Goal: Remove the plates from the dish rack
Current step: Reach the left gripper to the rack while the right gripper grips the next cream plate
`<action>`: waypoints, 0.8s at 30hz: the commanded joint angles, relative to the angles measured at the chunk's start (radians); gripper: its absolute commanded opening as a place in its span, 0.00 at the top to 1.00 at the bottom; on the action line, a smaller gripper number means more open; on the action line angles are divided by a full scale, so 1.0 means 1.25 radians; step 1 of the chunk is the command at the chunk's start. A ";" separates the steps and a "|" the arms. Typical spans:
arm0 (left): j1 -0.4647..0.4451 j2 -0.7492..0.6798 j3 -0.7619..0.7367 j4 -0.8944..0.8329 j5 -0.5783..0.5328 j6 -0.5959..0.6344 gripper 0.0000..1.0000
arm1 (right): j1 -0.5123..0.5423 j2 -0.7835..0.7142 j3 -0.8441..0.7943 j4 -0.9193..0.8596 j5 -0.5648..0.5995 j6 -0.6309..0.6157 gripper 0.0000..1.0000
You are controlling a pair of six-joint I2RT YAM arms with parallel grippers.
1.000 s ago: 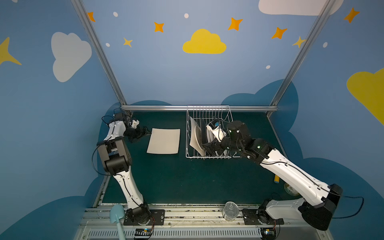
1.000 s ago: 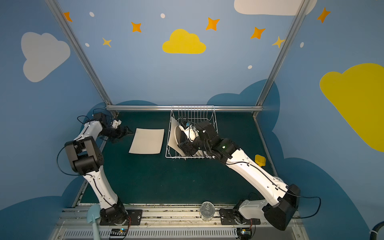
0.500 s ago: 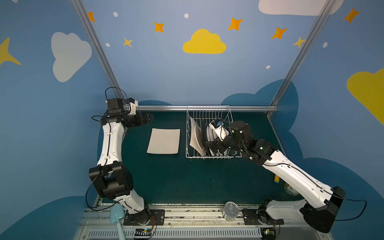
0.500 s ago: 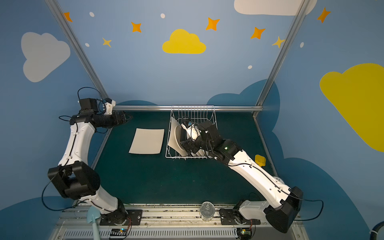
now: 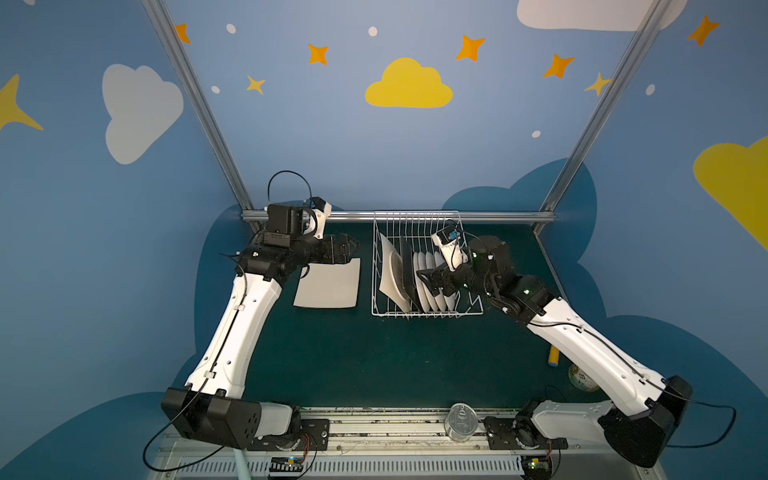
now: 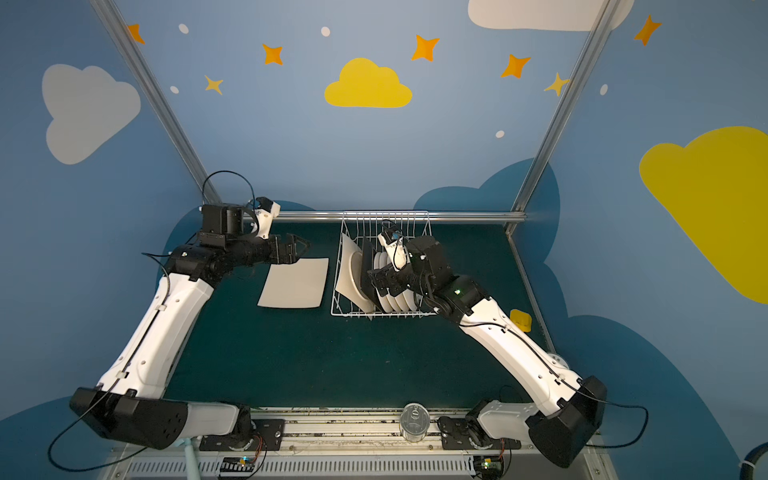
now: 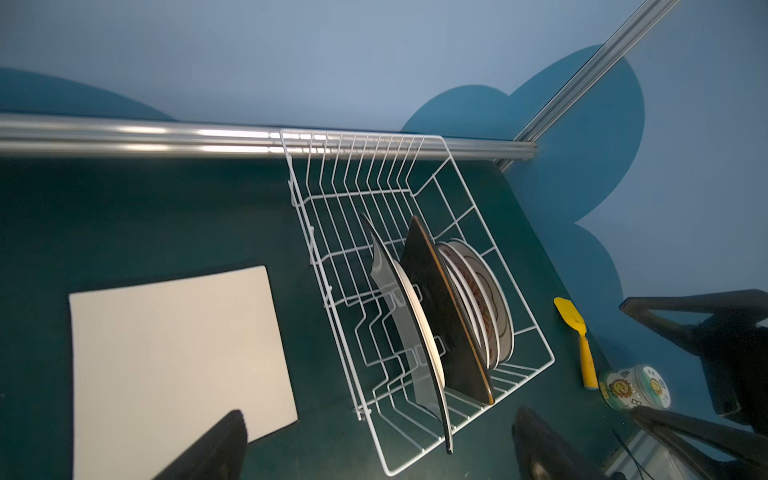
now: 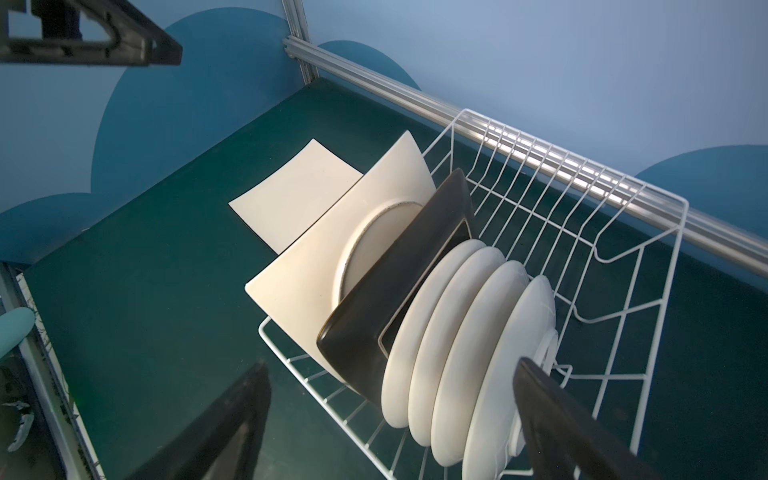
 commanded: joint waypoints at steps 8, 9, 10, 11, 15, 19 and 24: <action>-0.120 0.083 -0.028 0.064 -0.080 -0.100 0.03 | -0.056 -0.067 -0.068 0.005 -0.101 0.091 0.09; -0.130 0.099 -0.021 0.066 -0.078 -0.104 0.03 | -0.058 -0.070 -0.072 0.002 -0.104 0.094 0.09; -0.140 0.115 -0.011 0.065 -0.090 -0.109 0.04 | -0.059 -0.072 -0.076 0.001 -0.105 0.095 0.09; -0.150 0.128 -0.006 0.066 -0.105 -0.112 0.04 | -0.060 -0.073 -0.078 -0.001 -0.104 0.096 0.09; -0.172 0.174 0.017 0.069 -0.132 -0.114 0.07 | -0.061 -0.084 -0.089 -0.004 -0.090 0.100 0.09; -0.180 0.205 0.020 0.087 -0.120 -0.138 0.11 | -0.065 -0.099 -0.111 0.011 -0.081 0.100 0.09; -0.199 0.254 0.043 0.083 -0.104 -0.149 0.18 | -0.067 -0.094 -0.113 0.012 -0.080 0.096 0.09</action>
